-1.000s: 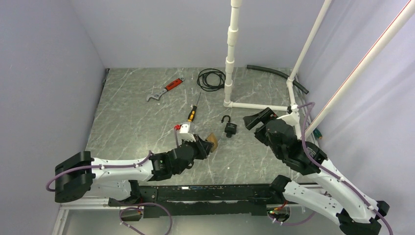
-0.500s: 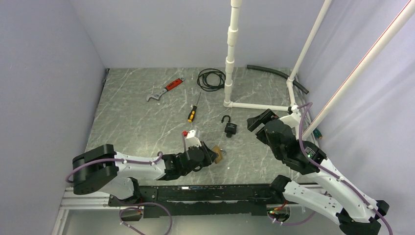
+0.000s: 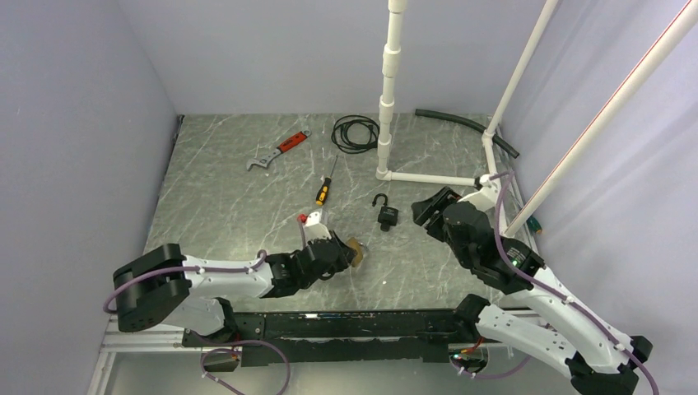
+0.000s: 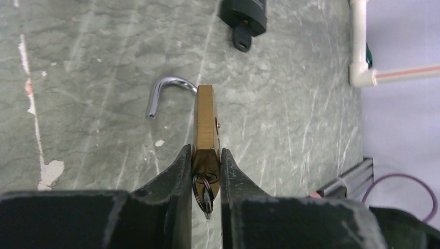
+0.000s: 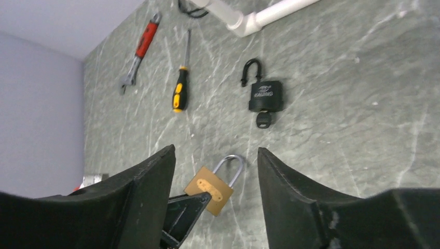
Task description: Unlock with the key
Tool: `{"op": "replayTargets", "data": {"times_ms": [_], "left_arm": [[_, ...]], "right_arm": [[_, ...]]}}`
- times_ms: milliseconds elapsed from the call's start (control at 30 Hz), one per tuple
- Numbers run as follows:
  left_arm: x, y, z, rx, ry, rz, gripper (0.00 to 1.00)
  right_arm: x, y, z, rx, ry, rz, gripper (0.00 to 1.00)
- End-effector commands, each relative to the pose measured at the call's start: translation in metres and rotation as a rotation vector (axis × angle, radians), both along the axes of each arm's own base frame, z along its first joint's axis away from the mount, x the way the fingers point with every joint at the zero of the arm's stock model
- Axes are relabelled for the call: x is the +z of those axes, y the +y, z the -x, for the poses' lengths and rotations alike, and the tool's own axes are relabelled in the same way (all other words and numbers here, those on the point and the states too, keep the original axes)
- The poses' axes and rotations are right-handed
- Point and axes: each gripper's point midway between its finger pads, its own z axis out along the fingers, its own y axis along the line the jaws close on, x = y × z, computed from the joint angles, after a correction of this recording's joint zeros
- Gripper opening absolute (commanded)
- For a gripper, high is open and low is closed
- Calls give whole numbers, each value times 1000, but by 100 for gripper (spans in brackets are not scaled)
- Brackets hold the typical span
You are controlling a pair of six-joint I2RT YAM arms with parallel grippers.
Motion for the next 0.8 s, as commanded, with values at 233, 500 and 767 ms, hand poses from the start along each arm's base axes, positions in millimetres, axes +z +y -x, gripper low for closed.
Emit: {"op": "replayTargets", "data": {"times_ms": [233, 500, 767], "left_arm": [[178, -25, 31, -364, -354, 192, 0], [214, 7, 50, -416, -450, 218, 0], [212, 32, 40, -321, -471, 195, 0]], "right_arm": [[-19, 81, -14, 552, 42, 120, 43], [-44, 141, 28, 1022, 132, -88, 32], [-52, 150, 53, 1169, 145, -170, 30]]}}
